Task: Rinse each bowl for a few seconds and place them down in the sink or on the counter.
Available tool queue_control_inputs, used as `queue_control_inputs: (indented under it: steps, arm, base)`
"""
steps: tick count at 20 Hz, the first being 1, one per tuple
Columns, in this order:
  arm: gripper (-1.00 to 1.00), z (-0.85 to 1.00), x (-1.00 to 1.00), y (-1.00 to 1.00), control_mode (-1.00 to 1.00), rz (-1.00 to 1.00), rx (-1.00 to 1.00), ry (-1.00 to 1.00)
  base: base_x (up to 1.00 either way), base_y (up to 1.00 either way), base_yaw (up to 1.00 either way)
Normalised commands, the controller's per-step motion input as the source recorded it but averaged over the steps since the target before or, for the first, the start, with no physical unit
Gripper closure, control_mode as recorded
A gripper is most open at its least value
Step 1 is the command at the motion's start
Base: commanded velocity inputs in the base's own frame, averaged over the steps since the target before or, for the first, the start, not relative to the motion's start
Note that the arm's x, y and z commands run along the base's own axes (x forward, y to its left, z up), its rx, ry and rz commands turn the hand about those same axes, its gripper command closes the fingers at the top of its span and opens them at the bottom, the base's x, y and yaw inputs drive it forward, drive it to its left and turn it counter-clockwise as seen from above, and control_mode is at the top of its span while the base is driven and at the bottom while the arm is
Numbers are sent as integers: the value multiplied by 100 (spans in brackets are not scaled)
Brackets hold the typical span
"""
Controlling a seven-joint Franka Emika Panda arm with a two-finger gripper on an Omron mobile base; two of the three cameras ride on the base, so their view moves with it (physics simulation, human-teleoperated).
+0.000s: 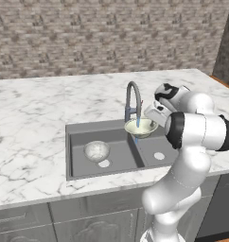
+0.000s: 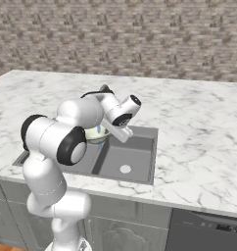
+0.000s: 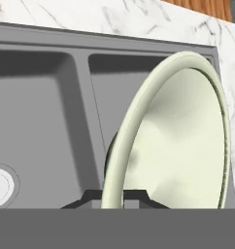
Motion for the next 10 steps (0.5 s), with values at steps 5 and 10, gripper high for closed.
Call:
queue_control_inputs:
  steps: [5, 10]
  arm:
    - [100, 0, -2, 0, -100, 0, 3, -2]
    - [100, 0, 0, 0, -100, 0, 8, -6]
  base:
    - [0, 0, 0]
    - [0, 0, 0]
